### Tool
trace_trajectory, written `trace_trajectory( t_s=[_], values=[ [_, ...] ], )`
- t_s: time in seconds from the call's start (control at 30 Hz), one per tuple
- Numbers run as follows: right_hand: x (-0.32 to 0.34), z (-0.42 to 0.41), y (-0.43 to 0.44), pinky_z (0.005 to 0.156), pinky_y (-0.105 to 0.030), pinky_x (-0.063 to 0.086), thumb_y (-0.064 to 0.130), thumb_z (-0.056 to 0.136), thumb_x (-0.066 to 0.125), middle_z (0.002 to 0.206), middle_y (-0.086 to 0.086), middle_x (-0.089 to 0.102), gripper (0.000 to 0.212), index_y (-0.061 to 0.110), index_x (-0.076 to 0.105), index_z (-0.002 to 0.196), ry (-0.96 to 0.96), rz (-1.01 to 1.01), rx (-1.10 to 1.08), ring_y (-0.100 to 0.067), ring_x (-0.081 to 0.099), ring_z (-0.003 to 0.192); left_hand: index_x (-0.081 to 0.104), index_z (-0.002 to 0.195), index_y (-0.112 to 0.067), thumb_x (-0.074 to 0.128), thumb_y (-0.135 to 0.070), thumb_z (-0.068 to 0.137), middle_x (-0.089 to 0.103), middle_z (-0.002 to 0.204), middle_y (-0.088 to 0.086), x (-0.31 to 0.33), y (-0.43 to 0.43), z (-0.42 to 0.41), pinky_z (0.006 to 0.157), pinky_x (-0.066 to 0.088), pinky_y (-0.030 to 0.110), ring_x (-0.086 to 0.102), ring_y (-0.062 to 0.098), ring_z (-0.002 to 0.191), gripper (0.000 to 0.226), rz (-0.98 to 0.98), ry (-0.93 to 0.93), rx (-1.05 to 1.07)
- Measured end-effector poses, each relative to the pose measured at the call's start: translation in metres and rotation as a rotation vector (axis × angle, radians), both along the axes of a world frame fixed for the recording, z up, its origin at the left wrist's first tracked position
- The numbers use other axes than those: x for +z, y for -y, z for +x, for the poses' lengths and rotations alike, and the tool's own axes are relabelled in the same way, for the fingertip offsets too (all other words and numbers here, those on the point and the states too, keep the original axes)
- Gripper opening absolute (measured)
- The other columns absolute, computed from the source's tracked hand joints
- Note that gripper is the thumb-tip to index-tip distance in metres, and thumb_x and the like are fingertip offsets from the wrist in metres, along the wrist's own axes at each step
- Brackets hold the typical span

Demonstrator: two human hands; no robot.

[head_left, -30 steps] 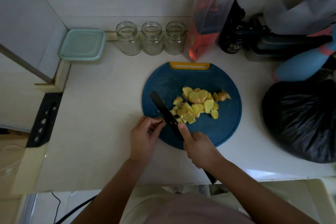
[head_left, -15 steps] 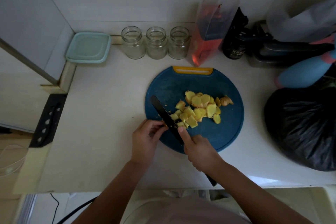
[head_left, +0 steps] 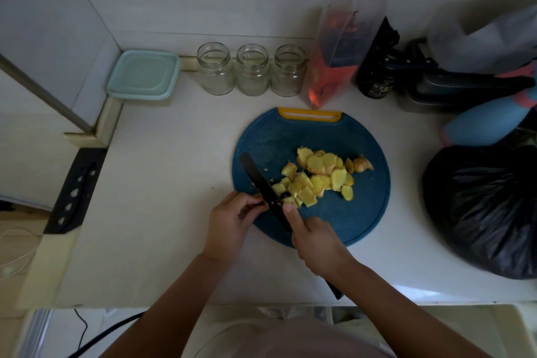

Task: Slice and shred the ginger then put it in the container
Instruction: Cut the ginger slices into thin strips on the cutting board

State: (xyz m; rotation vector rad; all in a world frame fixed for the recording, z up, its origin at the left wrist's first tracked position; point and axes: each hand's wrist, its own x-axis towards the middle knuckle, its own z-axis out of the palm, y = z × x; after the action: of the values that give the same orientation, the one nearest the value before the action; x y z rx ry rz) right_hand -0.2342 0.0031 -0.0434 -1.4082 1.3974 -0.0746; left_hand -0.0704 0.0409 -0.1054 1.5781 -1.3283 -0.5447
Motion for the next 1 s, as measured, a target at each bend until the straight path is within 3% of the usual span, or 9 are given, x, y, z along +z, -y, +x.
trace_trajectory(
  t_s=[0.3,0.4,0.63,1.0],
  values=[
    [0.0024,0.0023,-0.0030,0.060,-0.037,0.044,0.065,0.091,0.031,0.046,-0.003,0.035,0.067,0.013,0.030,0.048,0.003,-0.082,0.024,-0.015,0.039,0.047,0.071,0.085,-0.008,0.069,-0.018,0.081,0.064,0.081,-0.002,-0.0020,-0.0007,-0.0013,0.066,0.055,0.032,0.065,0.010,0.072,0.012,-0.007,0.033,0.004],
    [0.0018,0.0033,-0.0035,0.055,-0.033,0.038,0.070,0.083,0.029,0.040,0.002,0.030,0.066,0.015,0.027,0.047,0.019,-0.094,0.014,-0.012,0.034,0.042,0.071,0.086,-0.009,0.070,-0.017,0.080,0.063,0.082,-0.002,-0.0005,-0.0002,-0.0017,0.067,0.055,0.029,0.064,0.008,0.072,0.010,-0.015,0.022,0.009],
    [-0.0019,0.0024,-0.0017,0.054,-0.031,0.034,0.075,0.079,0.028,0.048,-0.003,0.030,0.066,0.016,0.027,0.050,0.033,-0.065,-0.010,-0.014,0.033,0.045,0.071,0.085,-0.007,0.072,-0.016,0.079,0.063,0.082,-0.003,-0.0006,-0.0015,-0.0031,0.068,0.054,0.023,0.063,0.005,0.073,0.010,-0.018,0.013,0.028],
    [-0.0055,0.0019,-0.0018,0.057,-0.032,0.037,0.078,0.077,0.029,0.048,-0.003,0.034,0.067,0.016,0.029,0.049,0.047,-0.049,-0.014,-0.016,0.037,0.048,0.071,0.085,-0.007,0.071,-0.016,0.080,0.064,0.082,-0.002,-0.0017,-0.0010,-0.0019,0.069,0.055,0.027,0.064,0.006,0.074,0.011,-0.009,-0.002,0.024]
  ],
)
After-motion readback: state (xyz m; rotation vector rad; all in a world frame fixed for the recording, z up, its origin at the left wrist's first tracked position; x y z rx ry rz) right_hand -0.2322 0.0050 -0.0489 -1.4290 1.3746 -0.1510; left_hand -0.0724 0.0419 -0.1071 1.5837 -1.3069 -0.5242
